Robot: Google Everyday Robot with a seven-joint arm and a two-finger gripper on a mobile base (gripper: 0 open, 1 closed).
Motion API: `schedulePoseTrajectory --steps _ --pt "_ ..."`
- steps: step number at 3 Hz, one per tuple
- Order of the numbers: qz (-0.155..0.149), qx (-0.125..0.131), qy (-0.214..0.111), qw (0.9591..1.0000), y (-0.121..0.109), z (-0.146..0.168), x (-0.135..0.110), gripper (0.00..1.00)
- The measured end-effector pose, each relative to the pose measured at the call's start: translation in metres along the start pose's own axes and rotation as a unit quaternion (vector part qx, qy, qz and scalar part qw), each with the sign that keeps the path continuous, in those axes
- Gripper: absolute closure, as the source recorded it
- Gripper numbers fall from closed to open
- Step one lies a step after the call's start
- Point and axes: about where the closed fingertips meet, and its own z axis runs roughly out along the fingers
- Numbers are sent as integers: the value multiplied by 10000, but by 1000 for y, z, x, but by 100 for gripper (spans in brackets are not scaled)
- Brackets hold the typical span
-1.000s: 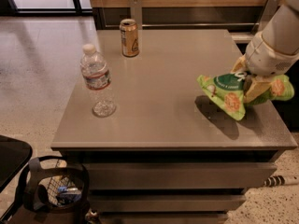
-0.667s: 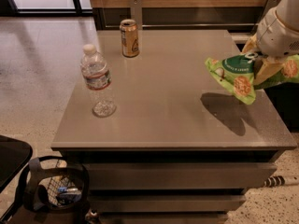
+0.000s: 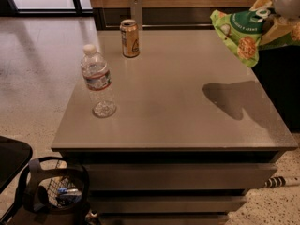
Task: Move green rice chip bag near orange can
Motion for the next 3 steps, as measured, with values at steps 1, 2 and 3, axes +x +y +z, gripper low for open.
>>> schedulePoseTrajectory --steps 1,2,3 --pt "-187 705 -406 9965 -39 -7 -6 100" --pt "-363 1062 -760 9908 -76 1 -17 100" --pt "-381 1318 -964 9858 -130 29 -42 100"
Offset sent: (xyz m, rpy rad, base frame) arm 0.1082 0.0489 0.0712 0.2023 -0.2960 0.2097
